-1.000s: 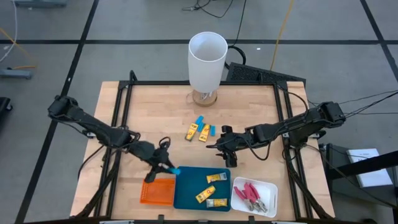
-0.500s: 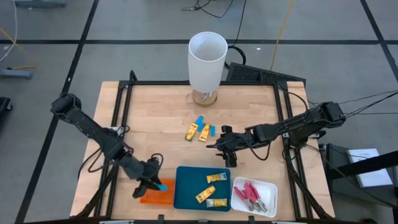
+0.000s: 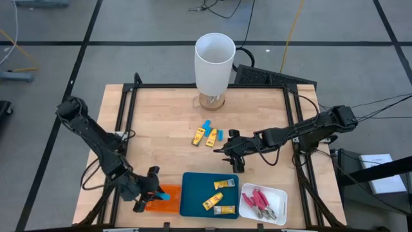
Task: Pick & Place School Supplies
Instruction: Put the blue eraser into the orange bin
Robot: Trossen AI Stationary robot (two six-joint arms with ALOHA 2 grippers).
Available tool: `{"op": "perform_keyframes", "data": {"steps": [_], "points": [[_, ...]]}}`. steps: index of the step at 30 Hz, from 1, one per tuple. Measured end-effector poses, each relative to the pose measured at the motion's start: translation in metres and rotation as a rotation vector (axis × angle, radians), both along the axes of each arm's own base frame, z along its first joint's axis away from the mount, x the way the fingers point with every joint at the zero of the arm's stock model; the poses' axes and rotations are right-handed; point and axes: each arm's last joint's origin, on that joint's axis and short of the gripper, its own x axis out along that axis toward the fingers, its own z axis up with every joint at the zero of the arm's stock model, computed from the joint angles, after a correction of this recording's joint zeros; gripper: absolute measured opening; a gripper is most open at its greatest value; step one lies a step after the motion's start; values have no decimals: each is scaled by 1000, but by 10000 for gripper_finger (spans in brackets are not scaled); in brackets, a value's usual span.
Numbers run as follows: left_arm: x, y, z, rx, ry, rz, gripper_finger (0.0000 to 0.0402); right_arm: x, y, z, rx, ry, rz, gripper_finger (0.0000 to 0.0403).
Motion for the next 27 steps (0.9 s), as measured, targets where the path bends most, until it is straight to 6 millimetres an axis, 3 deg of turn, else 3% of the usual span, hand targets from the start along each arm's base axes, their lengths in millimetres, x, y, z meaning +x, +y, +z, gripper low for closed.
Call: {"op": "perform_keyframes", "data": {"steps": [14, 27], "points": [[7, -11, -35, 31, 139, 62, 108, 0, 0, 0, 0, 0, 0, 207], [7, -9, -39, -8, 181, 167, 109, 0, 0, 0, 0, 0, 0, 207]]}}
